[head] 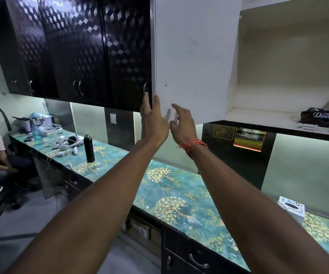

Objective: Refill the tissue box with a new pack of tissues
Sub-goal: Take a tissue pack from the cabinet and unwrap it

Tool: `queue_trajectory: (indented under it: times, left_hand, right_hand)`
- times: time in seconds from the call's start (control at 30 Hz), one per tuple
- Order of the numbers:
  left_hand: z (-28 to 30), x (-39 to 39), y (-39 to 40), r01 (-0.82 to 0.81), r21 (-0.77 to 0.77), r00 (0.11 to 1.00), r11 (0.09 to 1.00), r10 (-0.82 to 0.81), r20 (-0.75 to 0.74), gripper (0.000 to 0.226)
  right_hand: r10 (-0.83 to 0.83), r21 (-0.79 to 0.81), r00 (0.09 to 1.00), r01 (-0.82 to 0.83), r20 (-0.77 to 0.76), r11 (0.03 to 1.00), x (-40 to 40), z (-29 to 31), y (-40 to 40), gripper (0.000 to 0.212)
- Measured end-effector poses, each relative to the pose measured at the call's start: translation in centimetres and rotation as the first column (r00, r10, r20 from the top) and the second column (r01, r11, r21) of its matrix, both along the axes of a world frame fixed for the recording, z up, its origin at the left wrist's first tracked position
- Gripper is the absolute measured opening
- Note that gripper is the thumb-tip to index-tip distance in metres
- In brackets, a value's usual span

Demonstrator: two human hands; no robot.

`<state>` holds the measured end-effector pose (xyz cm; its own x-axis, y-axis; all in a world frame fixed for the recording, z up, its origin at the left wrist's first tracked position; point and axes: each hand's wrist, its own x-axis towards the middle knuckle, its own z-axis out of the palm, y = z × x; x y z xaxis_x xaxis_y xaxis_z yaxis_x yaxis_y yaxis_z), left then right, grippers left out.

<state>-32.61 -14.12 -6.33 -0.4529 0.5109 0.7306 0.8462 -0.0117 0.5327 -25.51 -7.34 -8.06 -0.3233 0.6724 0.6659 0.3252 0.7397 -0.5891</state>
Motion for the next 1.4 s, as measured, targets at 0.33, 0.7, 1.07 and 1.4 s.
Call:
queue_trajectory:
  times: [0.33,0.7,1.07,1.4]
  left_hand:
    - [3.0,15.3,3.7,0.447,0.255,0.874,0.857,-0.480,0.079,0.054]
    - [2.4,45.4,7.8,0.962,0.076,0.230,0.262,-0.928,0.292,0.049]
    - [1.7,57.4,10.1,0.984,0.057,0.148,0.171,-0.947,0.286,0.054]
    - [0.7,49.1,17.1,0.848,0.102,0.454,0.519,-0.812,0.367,0.040]
  right_hand:
    - [-0.325,0.056,0.874,0.368,-0.363,0.928,18.5,1.8,0.0,0.041]
    - [-0.735,-0.090,0.505,0.794,-0.453,0.601,48.7,4.2,-1.8,0.041]
    - [-0.746,-0.122,0.354,0.858,-0.564,0.499,59.7,2.6,-1.0,0.034]
    - [-0.626,-0.203,0.645,0.607,-0.438,0.768,53.5,1.7,7.6,0.020]
